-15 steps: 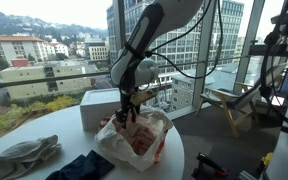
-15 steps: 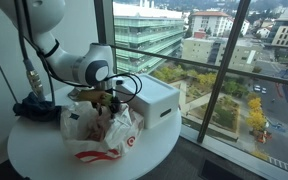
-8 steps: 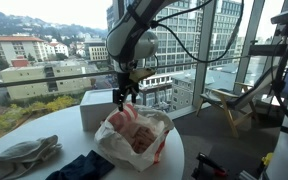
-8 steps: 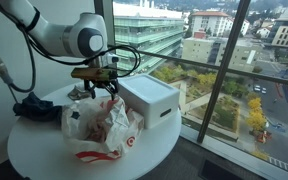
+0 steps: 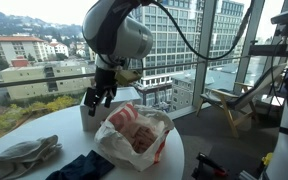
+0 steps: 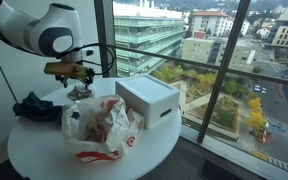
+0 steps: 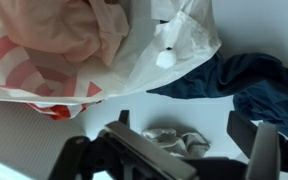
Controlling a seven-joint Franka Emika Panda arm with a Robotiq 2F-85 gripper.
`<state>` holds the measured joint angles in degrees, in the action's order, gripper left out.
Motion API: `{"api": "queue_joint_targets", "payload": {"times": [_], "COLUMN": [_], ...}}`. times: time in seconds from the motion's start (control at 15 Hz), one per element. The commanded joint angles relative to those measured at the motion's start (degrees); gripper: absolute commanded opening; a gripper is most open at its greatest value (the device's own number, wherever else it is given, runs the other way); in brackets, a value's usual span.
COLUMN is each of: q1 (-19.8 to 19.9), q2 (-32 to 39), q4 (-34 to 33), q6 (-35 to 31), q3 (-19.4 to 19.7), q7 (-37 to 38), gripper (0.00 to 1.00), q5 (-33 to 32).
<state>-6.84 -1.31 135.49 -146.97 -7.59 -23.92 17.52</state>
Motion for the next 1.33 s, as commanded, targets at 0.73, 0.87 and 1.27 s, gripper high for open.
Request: {"api": "queue_joint_targets", "payload": {"times": [0.73, 0.87, 1.27], "q1": [-3.1, -1.3, -0.4], "q2": [15.5, 18.9, 27.9], "q4": [3.0, 2.7, 2.3], "q6": [-21.5, -24.9, -34.0], "q3": [-11.5, -14.2, -14.1], "q7": [-43.3, -45.2, -38.7], "gripper": [1.0, 1.0, 1.0], "q5": [14.7, 12.7, -9.4]}}
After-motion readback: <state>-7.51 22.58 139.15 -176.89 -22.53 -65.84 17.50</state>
